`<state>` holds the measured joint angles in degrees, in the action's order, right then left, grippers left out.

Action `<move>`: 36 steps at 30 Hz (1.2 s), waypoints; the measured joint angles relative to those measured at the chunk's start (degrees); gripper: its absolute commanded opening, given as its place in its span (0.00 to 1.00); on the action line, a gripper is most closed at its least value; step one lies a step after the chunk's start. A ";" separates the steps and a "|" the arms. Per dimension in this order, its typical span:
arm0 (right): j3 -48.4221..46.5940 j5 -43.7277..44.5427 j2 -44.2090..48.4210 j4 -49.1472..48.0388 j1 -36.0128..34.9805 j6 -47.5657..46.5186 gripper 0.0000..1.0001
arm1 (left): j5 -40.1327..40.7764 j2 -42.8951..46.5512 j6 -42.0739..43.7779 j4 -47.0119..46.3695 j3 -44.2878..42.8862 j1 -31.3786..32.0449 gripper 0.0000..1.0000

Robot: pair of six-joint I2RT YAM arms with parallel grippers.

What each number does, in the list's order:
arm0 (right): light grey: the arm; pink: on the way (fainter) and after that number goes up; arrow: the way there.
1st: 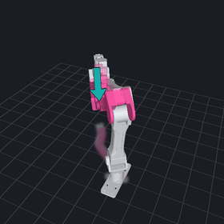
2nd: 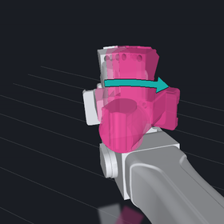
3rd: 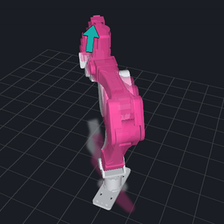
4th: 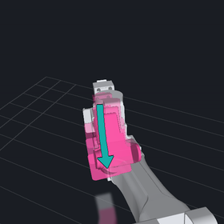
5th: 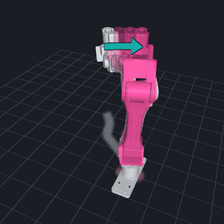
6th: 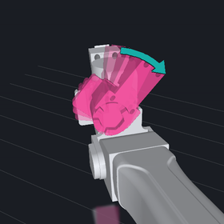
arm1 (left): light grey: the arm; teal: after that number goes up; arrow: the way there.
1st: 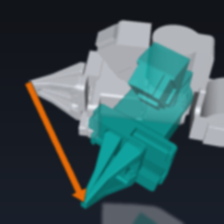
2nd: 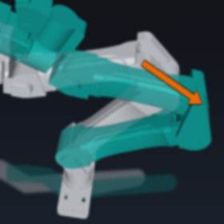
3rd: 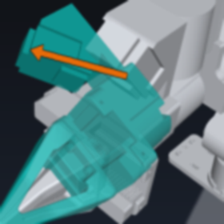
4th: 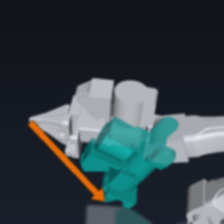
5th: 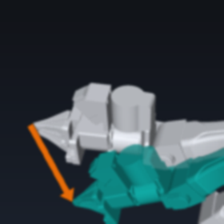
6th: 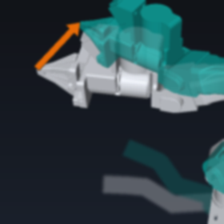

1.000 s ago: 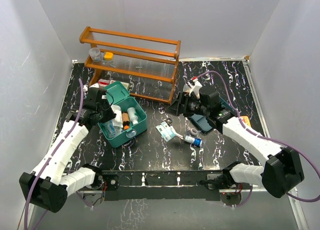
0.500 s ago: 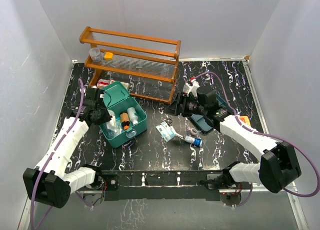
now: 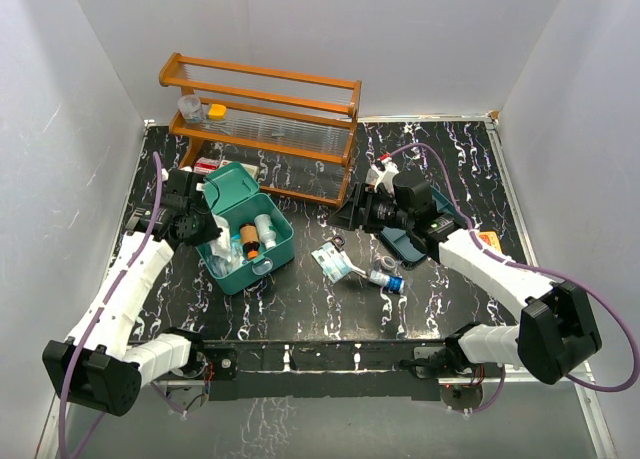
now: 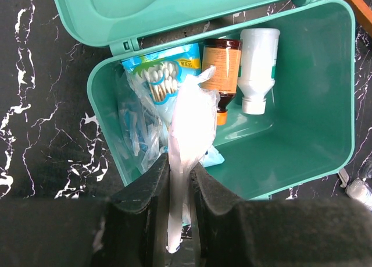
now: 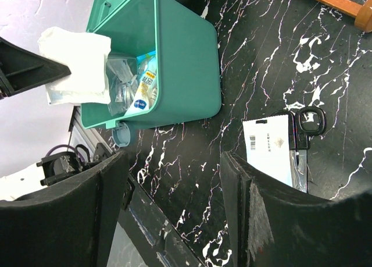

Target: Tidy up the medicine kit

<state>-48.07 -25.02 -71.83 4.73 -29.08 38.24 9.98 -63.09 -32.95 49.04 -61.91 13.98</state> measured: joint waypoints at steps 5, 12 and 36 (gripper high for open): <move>0.00 -0.07 -0.55 -0.31 0.00 0.39 0.62 | -0.22 0.00 0.09 0.33 0.00 0.00 0.16; 0.11 -0.42 -1.07 -0.55 0.00 0.90 0.61 | -5.14 -0.70 -0.61 -5.57 2.54 0.02 0.16; 1.40 -0.55 -1.01 -0.70 0.00 1.14 0.62 | 2.25 -4.50 -2.36 -12.07 10.75 -0.04 0.48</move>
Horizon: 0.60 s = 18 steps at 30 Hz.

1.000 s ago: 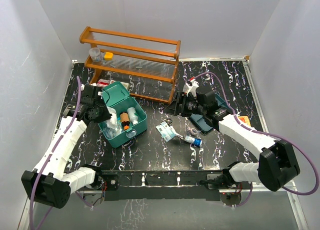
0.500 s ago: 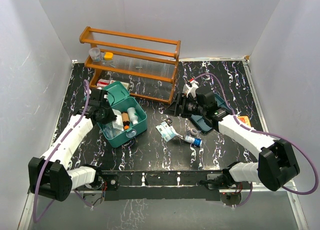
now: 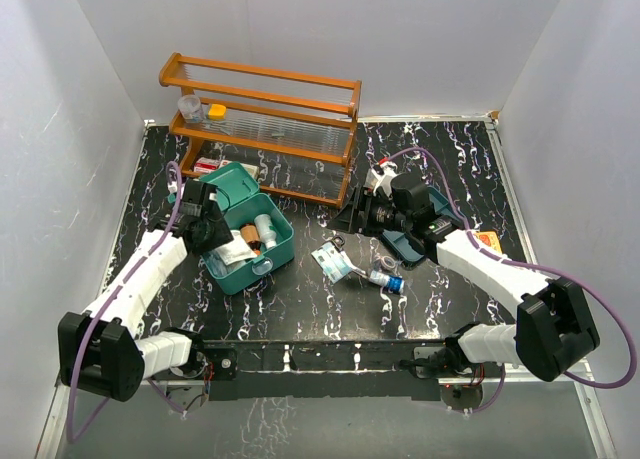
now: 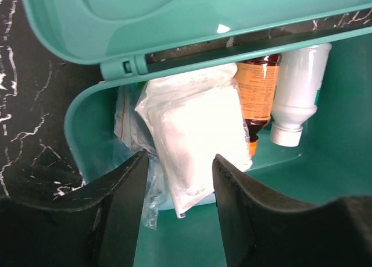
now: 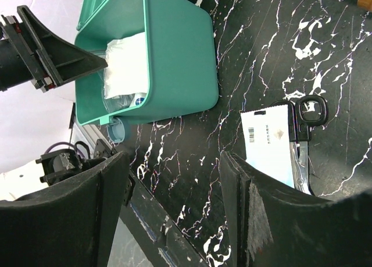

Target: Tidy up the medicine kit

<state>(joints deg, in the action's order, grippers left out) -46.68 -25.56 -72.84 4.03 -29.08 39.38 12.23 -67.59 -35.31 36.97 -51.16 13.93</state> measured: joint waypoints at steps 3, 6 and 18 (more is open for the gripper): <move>0.04 -0.17 0.00 -0.02 0.00 0.20 0.62 | 1.38 0.42 0.17 1.77 -0.76 0.00 0.47; 0.20 -0.28 0.00 -0.07 0.00 0.24 0.61 | 2.27 1.46 0.55 3.19 -1.90 0.00 0.42; 0.42 -0.26 0.00 -0.28 0.00 1.07 0.62 | -9.18 1.49 4.28 -0.74 -2.97 -0.07 0.25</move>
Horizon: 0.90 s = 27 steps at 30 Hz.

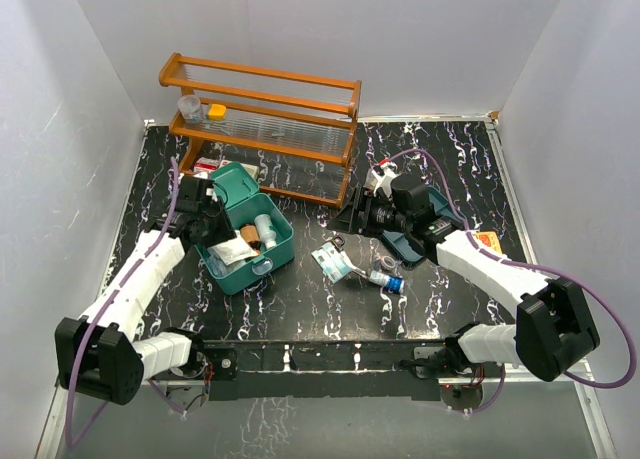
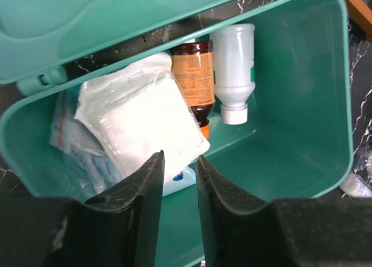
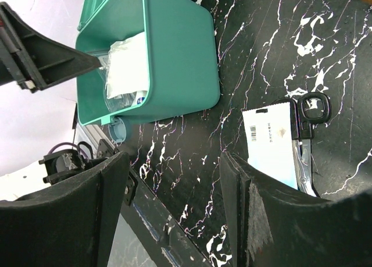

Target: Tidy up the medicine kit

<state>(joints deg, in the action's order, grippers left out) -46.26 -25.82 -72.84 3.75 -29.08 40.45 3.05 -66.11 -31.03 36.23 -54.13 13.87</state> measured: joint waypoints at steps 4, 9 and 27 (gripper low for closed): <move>0.07 0.00 0.00 -0.44 0.00 0.17 0.61 | 0.15 -2.14 -0.33 -2.56 2.95 2.05 0.21; 0.22 0.00 0.00 -0.94 0.00 0.26 0.61 | 2.60 -6.80 -0.50 -3.76 4.28 5.70 0.20; 0.31 0.74 -0.09 -0.92 0.00 0.26 0.61 | 10.47 -9.53 0.48 -4.37 5.97 5.99 0.28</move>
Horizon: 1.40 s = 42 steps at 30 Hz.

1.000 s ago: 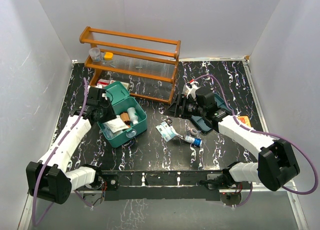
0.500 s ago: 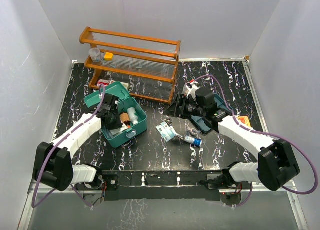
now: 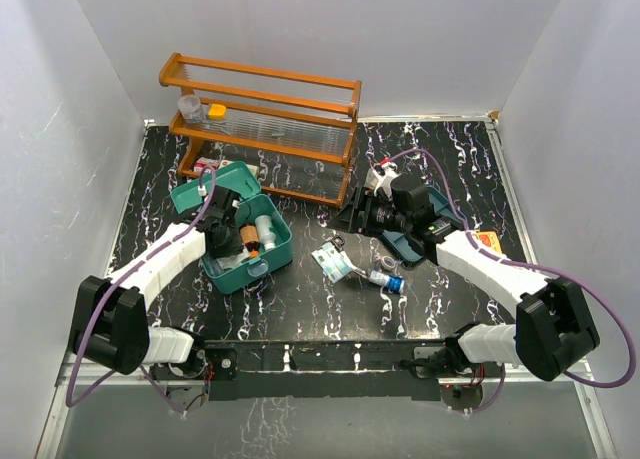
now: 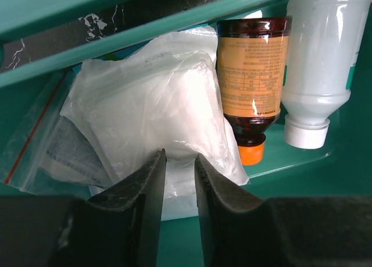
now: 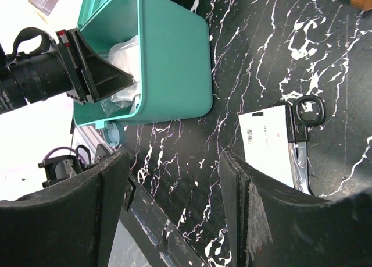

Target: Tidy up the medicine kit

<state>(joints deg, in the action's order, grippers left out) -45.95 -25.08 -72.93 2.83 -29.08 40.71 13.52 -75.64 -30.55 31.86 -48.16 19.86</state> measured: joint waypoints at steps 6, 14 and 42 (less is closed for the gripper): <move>0.00 5.62 0.94 1.01 0.00 0.20 0.61 | -0.42 -3.21 0.79 -0.70 -0.28 0.00 0.27; 0.00 16.55 6.12 4.55 -0.02 0.83 0.61 | -1.16 -0.72 1.64 1.22 -3.41 0.00 0.33; -20.85 41.33 -21.09 14.16 12.26 -9.31 0.52 | -31.34 31.01 3.91 -16.17 -6.49 0.00 0.67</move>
<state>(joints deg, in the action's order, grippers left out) -66.81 16.25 -94.02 16.99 -16.82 31.40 -17.82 -44.62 -26.63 15.68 -54.65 19.86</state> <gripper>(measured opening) 0.521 0.659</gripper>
